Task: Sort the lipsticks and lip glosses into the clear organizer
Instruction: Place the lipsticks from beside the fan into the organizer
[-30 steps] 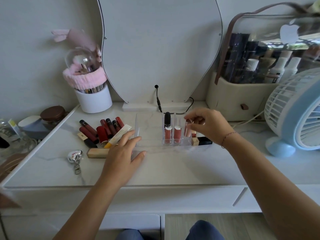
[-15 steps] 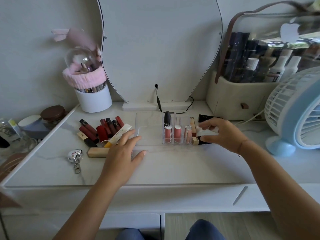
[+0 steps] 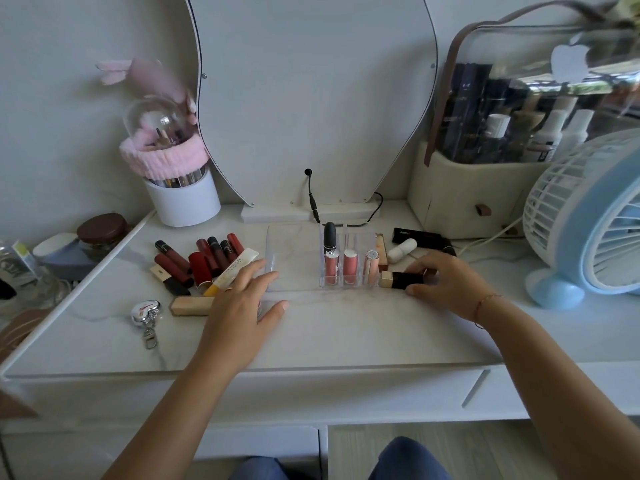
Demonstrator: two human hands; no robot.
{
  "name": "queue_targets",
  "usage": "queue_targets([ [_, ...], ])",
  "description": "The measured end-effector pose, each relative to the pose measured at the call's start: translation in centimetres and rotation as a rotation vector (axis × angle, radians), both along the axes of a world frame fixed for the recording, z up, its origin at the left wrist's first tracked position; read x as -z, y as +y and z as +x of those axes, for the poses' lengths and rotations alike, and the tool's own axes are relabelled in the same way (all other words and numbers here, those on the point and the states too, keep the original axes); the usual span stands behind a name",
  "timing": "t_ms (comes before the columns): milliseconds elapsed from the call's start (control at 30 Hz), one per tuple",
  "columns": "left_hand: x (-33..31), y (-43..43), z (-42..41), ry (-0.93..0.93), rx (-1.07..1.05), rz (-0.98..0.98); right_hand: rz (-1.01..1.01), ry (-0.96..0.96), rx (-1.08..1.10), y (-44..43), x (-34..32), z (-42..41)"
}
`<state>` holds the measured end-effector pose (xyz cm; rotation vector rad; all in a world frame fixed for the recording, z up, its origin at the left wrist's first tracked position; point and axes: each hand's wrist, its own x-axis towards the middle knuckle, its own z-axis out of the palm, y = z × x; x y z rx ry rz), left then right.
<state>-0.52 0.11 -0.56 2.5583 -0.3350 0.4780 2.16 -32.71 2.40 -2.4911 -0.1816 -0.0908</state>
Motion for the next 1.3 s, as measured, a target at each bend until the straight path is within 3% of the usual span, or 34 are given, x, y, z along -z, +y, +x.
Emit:
queue_targets([
  [267, 0.0, 0.0, 0.0, -0.001, -0.008, 0.007, 0.286, -0.070, 0.072, 0.1, -0.3, -0.6],
  [533, -0.1, -0.1, -0.2, 0.014, -0.012, -0.016, 0.545, -0.317, 0.107, 2.4, -4.6, 0.7],
  [900, -0.2, -0.2, -0.2, 0.005, -0.003, -0.021, 0.076, -0.266, -0.100, 7.4, -6.1, 4.2],
  [1167, -0.2, -0.2, -0.3, 0.018, -0.010, -0.017, 0.017, -0.202, -0.144, 7.3, -5.2, 4.7],
  [1300, -0.3, -0.2, -0.3, 0.027, -0.009, -0.006, 0.107, -0.213, -0.120, 5.7, -5.1, 4.8],
])
